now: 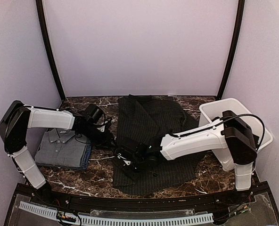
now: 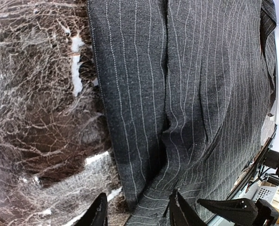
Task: Fold and stack the long sleeve shirts
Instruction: Fold the flattened shirt at the center of the board.
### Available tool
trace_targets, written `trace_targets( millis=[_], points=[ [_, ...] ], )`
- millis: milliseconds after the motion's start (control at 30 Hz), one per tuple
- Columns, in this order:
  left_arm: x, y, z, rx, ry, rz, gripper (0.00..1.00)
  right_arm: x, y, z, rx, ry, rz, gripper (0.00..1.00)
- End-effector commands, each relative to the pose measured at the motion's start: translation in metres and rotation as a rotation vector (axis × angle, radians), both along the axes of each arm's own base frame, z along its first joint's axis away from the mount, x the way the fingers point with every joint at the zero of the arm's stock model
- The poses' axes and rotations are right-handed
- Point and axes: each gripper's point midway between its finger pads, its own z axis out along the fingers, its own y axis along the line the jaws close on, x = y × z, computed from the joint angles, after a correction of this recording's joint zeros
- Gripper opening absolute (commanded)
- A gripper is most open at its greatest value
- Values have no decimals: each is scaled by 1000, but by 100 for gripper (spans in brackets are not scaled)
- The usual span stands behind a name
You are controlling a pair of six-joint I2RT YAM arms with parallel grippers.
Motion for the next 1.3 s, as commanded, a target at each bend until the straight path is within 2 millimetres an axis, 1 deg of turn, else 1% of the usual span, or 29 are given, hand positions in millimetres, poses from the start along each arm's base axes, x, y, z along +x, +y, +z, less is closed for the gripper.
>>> trace_targets(
  millis=[0,200,267,333,367,467,633,800,967,1067,1100,1200,1267],
  points=[
    [2,4,13,0,-26,7,43,16,11,6,31,-84,-37,44],
    [3,3,13,2,-27,0,43,17,12,-3,21,-83,-48,37],
    [3,3,12,5,-28,-2,43,15,13,-3,18,-77,-42,39],
    [4,2,12,6,-27,-5,43,13,14,0,22,-81,-37,43],
    [4,2,12,6,-28,-7,43,13,14,0,23,-83,-38,44],
    [4,3,10,9,-25,-8,43,12,11,-7,5,-81,-37,42],
    [4,3,10,9,-25,-8,43,15,8,-10,-15,-93,-51,34],
    [4,3,10,14,-27,-12,43,18,7,-9,-20,-101,-57,20],
    [3,4,11,15,-29,-13,43,17,7,-10,-27,-99,-54,9],
    [3,3,11,14,-29,-13,43,19,7,-5,-25,-107,-59,3],
    [4,3,12,13,-30,-14,43,20,7,-2,-27,-113,-61,0],
    [4,3,13,16,-32,-17,43,21,5,9,-26,-120,-56,0],
    [5,3,13,16,-33,-20,43,19,4,18,-18,-116,-41,0]
  ],
)
